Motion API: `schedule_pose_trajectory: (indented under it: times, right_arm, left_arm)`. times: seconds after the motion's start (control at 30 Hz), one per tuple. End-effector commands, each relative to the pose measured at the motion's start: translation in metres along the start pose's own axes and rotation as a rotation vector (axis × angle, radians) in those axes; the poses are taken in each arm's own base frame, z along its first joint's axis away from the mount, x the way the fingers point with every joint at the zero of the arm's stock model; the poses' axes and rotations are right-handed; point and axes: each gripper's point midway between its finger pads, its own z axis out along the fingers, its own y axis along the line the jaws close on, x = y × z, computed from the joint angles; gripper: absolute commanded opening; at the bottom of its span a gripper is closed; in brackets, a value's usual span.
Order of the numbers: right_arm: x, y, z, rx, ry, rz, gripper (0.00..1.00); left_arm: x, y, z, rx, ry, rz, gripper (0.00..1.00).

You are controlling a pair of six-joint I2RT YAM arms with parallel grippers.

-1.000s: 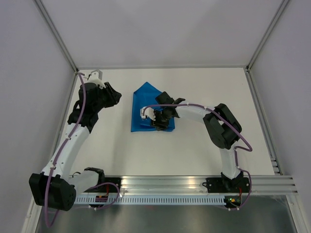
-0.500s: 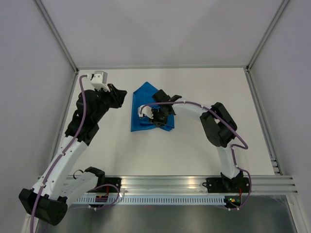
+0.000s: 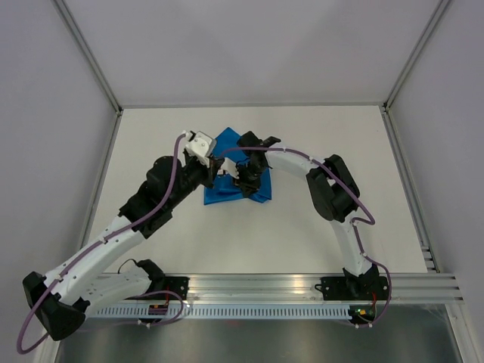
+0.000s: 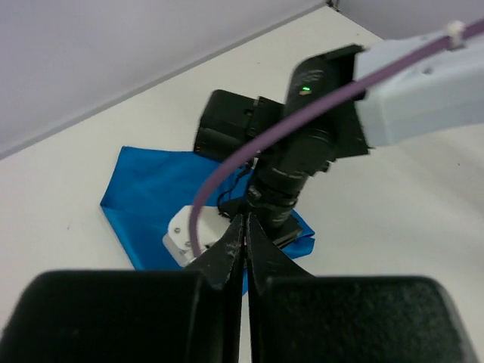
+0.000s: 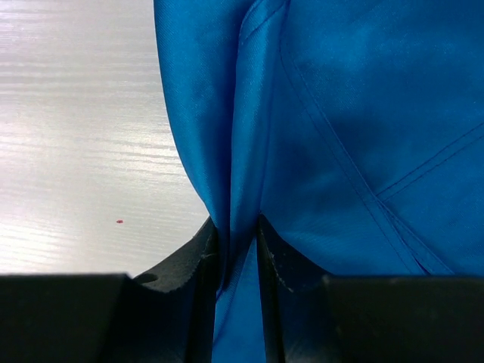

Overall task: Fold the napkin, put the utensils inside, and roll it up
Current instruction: Roll the napkin with the utensil

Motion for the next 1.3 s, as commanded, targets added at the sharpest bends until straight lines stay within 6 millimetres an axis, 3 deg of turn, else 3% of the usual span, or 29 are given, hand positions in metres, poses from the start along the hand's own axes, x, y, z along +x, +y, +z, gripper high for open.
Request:
schedule_pose_trajectory:
  times: [0.0,0.2,0.57,0.97,1.0,1.27]
  right_arm:
    - [0.063,0.041,0.02,-0.226,0.163,0.133,0.19]
    - [0.074,0.044,0.015,-0.299,0.172,0.161,0.17]
    - [0.097,0.046,0.0,-0.384,0.18,0.216,0.15]
    - [0.113,0.044,-0.005,-0.423,0.181,0.258,0.15]
    - [0.113,0.043,-0.004,-0.422,0.181,0.257,0.15]
    - [0.117,0.039,-0.002,-0.416,0.174,0.276,0.15]
  left_arm:
    - [-0.013,-0.008,0.005,-0.013,-0.051,0.163,0.04]
    - [0.003,-0.028,0.013,0.013,-0.005,0.269,0.02]
    - [0.081,-0.06,0.041,0.026,0.247,0.542,0.02]
    - [0.162,-0.086,0.061,0.17,0.475,0.591,0.53]
    - [0.174,-0.088,0.063,0.183,0.507,0.596,0.55]
    - [0.204,-0.107,0.075,0.279,0.569,0.583,0.66]
